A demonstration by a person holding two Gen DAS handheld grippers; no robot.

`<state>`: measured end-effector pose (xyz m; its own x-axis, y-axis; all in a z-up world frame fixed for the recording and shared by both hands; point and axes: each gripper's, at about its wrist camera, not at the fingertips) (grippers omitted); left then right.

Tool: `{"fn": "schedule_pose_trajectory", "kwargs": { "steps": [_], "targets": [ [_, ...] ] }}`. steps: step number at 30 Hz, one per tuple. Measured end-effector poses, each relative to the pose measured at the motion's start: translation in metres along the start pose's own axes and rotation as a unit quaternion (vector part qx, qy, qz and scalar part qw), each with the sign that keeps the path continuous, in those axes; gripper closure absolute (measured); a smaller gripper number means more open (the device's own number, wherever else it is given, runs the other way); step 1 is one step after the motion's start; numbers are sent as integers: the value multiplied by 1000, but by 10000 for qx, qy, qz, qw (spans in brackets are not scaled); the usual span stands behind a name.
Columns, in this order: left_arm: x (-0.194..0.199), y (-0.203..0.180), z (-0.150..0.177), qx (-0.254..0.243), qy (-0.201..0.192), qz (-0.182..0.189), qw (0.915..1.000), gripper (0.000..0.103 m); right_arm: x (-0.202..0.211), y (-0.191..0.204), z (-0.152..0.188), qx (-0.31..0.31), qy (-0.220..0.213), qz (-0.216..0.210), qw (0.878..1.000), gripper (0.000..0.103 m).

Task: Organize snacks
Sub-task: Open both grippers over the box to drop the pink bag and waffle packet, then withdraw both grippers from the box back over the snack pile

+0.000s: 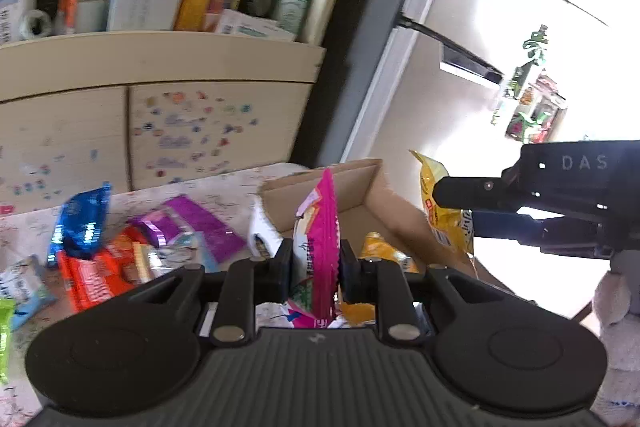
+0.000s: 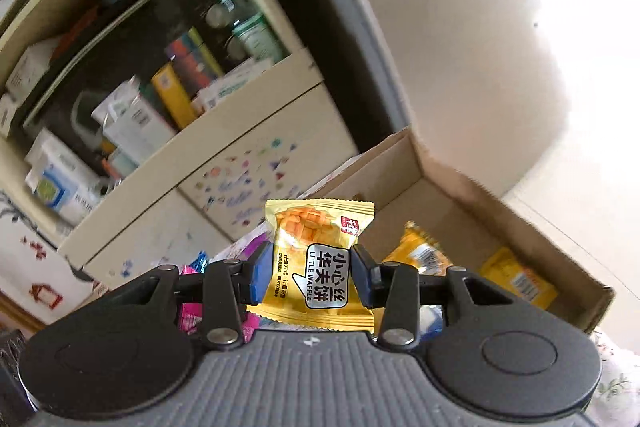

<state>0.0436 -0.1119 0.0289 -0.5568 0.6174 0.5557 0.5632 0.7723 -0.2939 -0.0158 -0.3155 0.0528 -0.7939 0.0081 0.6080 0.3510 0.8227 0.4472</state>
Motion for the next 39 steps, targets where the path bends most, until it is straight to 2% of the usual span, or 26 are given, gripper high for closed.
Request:
{"fn": "schedule_pose_trajectory", "kwargs": {
  "steps": [7, 11, 15, 16, 18, 19, 20, 21, 23, 26, 29, 33, 37, 39],
  "targets": [
    [-20, -23, 2, -76, 52, 339, 9994, 83, 9, -19, -4, -323, -104, 268, 9991, 55],
    [-33, -35, 10, -14, 194, 645, 9977, 82, 11, -29, -5, -530, -142, 495, 9973, 55],
    [-44, -51, 24, -182, 397, 861, 9953, 82, 8, -37, -4, -762, -92, 703, 9946, 54],
    [-46, -54, 28, -214, 451, 900, 9947, 78, 8, -38, -4, -790, -100, 728, 9942, 53],
    [-48, -59, 33, -220, 520, 939, 9940, 61, 10, -40, -4, -864, -169, 746, 9933, 49],
    [-47, -60, 33, -201, 514, 942, 9940, 46, 11, -41, -4, -902, -178, 755, 9929, 41],
    [-44, -60, 33, -188, 481, 948, 9942, 34, 12, -42, -4, -941, -190, 750, 9925, 37],
    [-41, -60, 32, -185, 404, 970, 9943, 31, 13, -43, -4, -973, -200, 738, 9923, 33],
    [-33, -60, 28, -221, 266, 1002, 9944, 18, 13, -43, -5, -982, -193, 703, 9925, 30],
    [-24, -57, 24, -184, 174, 963, 9950, 11, 12, -40, -5, -965, -199, 543, 9937, 24],
    [-25, -48, 22, 38, 421, 889, 9951, 5, 11, -34, -6, -858, -184, 393, 9954, 19],
    [-21, -38, 27, 214, 627, 894, 9938, 5, 7, -23, -6, -622, -159, 151, 9978, 17],
    [-17, -29, 28, 547, 1057, 890, 9889, 5, 5, -10, -4, -325, -150, -226, 9991, 17],
    [-9, -22, 27, 703, 1037, 820, 9887, 5, 5, -2, -3, -132, -158, -378, 9991, 17]
  ]
}}
Point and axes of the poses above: each gripper's, at about its wrist camera, not at the fingertips, and x roughly against the way its jaws point, y to its left, z to its underside, and after that the axes turned 1 degree about x, right-handed
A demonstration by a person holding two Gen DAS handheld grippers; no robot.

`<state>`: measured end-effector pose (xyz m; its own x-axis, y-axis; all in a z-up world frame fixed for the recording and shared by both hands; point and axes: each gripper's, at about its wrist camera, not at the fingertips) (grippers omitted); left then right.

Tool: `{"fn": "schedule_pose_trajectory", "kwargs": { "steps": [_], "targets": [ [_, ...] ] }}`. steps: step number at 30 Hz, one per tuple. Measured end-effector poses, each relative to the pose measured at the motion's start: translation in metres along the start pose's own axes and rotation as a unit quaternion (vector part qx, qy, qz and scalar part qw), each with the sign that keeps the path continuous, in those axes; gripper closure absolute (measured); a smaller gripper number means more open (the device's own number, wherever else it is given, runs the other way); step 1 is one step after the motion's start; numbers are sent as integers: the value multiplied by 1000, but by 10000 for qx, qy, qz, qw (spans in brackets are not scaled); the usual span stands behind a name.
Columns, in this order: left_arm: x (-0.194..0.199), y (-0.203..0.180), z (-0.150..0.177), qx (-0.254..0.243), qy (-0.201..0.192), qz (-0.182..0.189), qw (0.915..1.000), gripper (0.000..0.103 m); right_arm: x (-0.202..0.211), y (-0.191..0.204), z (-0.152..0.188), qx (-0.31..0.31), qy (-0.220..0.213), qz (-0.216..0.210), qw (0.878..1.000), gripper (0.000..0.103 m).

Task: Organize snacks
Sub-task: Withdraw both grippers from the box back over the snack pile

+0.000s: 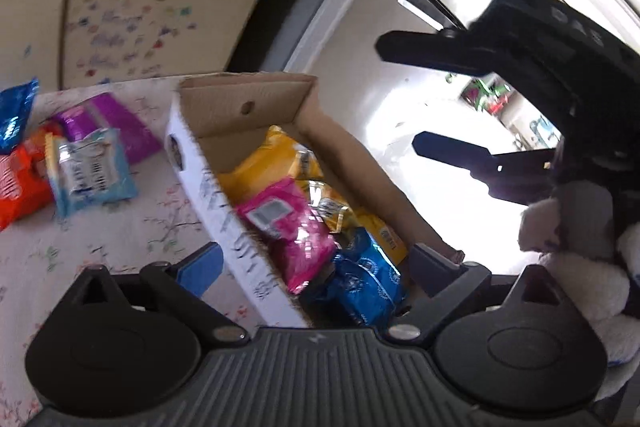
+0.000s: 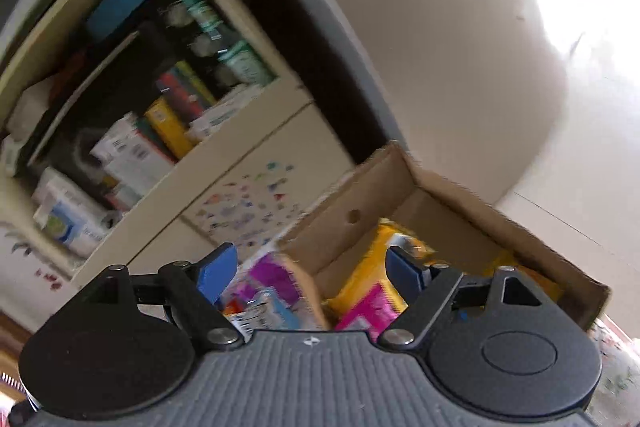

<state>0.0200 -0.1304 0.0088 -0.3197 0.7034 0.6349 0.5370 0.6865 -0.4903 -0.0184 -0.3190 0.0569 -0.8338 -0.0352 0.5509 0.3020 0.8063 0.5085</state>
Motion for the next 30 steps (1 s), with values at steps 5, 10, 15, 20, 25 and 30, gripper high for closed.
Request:
{"fn": "schedule_pose_trajectory", "kwargs": {
  "steps": [5, 10, 15, 20, 25, 30],
  "targets": [
    [28, 20, -7, 98, -176, -514, 9985, 5, -6, 16, 3, 318, 83, -165, 9993, 17],
    [55, 52, -16, 191, -321, -1066, 9936, 4, -14, 27, 8, 495, 264, -316, 9979, 17],
    [73, 84, -21, 290, -285, -1596, 9863, 4, -23, 38, 15, 628, 430, -448, 9961, 17],
    [90, 116, -26, 465, -351, -2031, 9774, 4, -36, 50, 24, 773, 647, -549, 9934, 17],
    [105, 152, -32, 746, -446, -2305, 9692, 4, -49, 57, 31, 720, 945, -695, 9905, 17],
    [113, 188, -33, 763, -460, -2662, 9598, 4, -60, 61, 38, 507, 1247, -884, 9869, 16]
  ]
}}
Point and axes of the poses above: each gripper's, at about its wrist camera, not at the fingertips, and x roughly against the way its jaws point, y to its left, z to its underside, and after that the axes turned 1 degree about x, right-handed
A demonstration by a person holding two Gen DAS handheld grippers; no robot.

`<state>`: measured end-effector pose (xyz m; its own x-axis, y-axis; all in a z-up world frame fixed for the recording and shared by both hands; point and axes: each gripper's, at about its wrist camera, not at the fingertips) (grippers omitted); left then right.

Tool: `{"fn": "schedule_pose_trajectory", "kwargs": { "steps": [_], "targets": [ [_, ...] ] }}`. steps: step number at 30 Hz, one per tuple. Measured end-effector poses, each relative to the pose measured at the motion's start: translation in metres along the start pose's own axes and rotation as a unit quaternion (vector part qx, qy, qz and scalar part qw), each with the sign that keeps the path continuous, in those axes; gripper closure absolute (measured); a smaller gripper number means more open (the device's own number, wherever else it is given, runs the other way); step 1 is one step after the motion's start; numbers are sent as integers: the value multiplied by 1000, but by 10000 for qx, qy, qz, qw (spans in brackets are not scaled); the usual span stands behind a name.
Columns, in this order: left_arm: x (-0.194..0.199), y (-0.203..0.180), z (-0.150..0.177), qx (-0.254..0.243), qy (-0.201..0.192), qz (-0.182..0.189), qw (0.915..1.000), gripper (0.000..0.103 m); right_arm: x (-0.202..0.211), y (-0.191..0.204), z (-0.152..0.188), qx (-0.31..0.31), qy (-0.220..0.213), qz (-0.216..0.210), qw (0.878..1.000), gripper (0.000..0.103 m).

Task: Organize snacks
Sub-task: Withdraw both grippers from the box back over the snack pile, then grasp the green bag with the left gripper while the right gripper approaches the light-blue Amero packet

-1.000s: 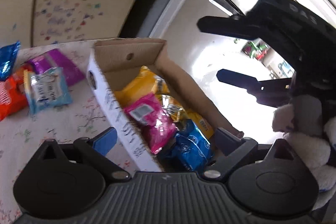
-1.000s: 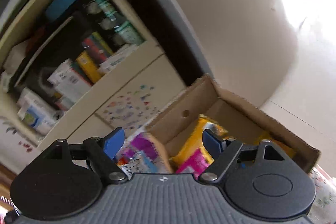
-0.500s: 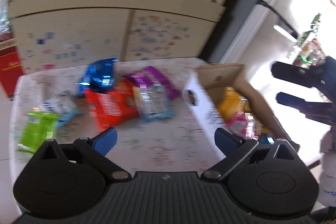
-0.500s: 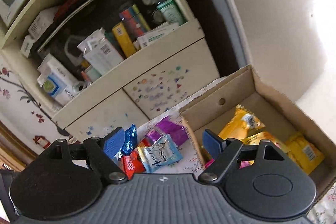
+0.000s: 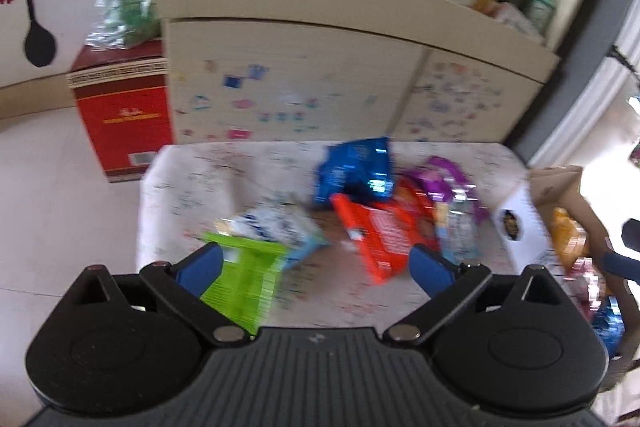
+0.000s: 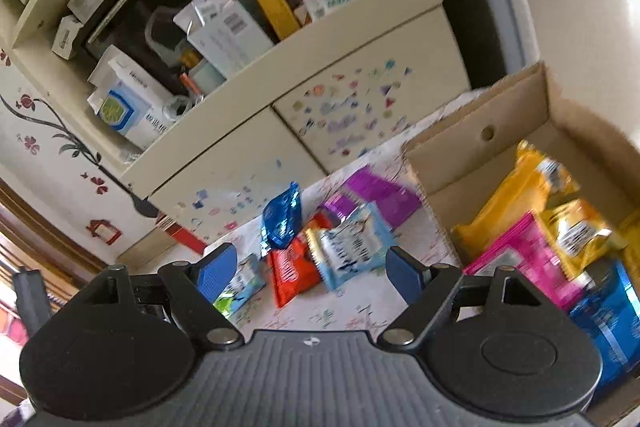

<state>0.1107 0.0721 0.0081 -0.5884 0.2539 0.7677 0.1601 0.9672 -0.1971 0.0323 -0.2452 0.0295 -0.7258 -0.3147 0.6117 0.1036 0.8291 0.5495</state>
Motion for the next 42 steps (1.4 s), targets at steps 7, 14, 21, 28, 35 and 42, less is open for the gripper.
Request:
{"fn": "schedule_pose_trajectory", "kwargs": {
  "steps": [7, 14, 21, 28, 35, 42],
  "targets": [
    [-32, 21, 5, -570, 263, -216, 9978, 4, -22, 2, 5, -336, 343, -125, 9988, 13],
    [-58, 15, 22, -1386, 465, -316, 9888, 4, -43, -3, 5, -583, 524, 0, 9969, 12],
    [-78, 13, 30, -1509, 682, -241, 9859, 5, -69, -5, 0, -709, 478, 373, 9956, 11],
    [-85, 13, 32, -1408, 742, -192, 9871, 9, -101, -2, 2, -1092, 511, 615, 9908, 10],
    [-85, 16, 33, -1322, 756, -131, 9883, 10, -127, 0, -3, -1888, 347, 845, 9778, 9],
    [-84, 16, 36, -1324, 734, -100, 9884, 10, -148, -6, -3, -2199, 211, 1148, 9685, 9]
  ]
}}
Point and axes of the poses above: each gripper's, at about its wrist camera, not at the fingertips, and x roughly against the way its jaws point, y to its left, z to its underside, and after that the axes turned 1 degree about x, right-handed
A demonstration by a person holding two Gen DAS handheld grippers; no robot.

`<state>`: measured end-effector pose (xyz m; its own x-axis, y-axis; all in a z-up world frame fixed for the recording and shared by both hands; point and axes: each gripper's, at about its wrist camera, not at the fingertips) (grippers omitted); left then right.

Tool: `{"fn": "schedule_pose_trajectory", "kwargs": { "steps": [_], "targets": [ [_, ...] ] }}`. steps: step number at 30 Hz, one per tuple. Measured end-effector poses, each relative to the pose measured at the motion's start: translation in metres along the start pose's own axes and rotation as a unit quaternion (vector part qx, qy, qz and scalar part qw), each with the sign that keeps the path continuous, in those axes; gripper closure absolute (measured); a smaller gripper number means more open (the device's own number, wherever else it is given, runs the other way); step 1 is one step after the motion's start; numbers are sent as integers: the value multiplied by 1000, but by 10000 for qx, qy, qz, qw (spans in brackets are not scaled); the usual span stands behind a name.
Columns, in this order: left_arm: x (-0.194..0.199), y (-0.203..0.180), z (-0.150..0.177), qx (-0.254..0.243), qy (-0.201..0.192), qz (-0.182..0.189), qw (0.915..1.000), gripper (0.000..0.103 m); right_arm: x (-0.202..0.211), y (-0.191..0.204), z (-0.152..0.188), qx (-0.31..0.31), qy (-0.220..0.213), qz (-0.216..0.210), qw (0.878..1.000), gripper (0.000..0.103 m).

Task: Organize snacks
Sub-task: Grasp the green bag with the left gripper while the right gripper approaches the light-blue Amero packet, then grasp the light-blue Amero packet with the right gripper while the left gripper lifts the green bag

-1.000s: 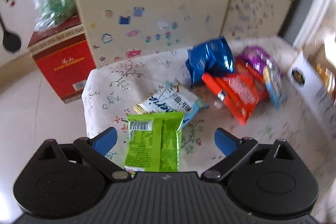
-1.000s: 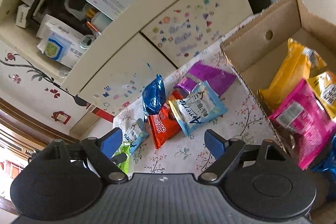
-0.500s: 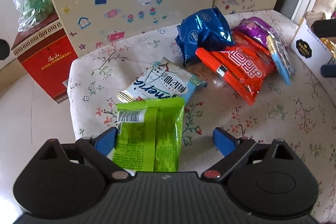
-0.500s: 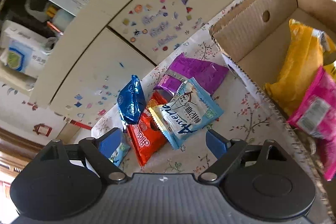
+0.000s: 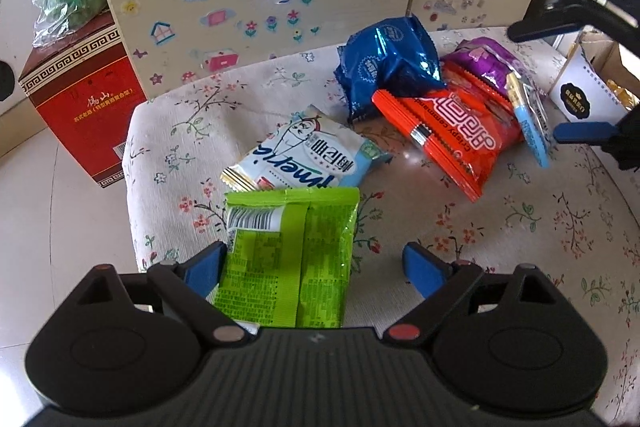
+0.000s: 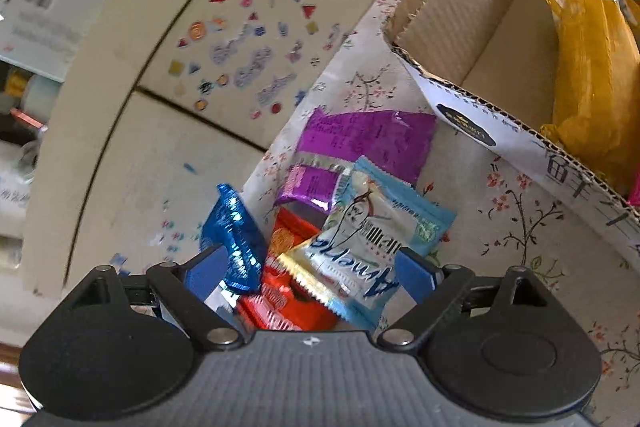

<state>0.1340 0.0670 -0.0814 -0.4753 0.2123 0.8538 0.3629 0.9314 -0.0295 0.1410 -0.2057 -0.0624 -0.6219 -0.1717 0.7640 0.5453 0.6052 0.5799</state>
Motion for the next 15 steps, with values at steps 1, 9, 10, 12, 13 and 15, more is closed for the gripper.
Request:
{"fn": "schedule_pose_trajectory", "kwargs": {
  "steps": [1, 9, 10, 12, 13, 15],
  "targets": [
    [0, 0, 0, 0, -5, 1, 10000, 11, -3, 0, -1, 11, -29, 53, 10000, 9],
    [5, -5, -1, -68, -57, 38, 10000, 36, -11, 7, 8, 830, -370, 481, 9947, 23],
    [5, -5, -1, -70, -59, 16, 10000, 38, -11, 8, 10, 936, -378, 532, 9935, 26],
    [6, -6, -2, -53, -59, -17, 10000, 41, -10, 7, 12, 1081, -370, 493, 9922, 29],
    [6, -5, -2, -35, -55, -38, 10000, 43, -9, 6, 13, 1173, -373, 515, 9911, 34],
    [7, -5, -2, 14, -36, -58, 10000, 45, -8, 6, 17, 1325, -350, 435, 9896, 38]
  ]
}}
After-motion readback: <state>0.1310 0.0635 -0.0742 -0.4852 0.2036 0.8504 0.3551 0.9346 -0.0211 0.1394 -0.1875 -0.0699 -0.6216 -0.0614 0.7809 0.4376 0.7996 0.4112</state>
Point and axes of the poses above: each gripper's, at about its wrist camera, not at the fingertips, and x roughly against the way its jaws point, y to its left, z to its underside, and after that the axes turned 1 degree about x, right-handed
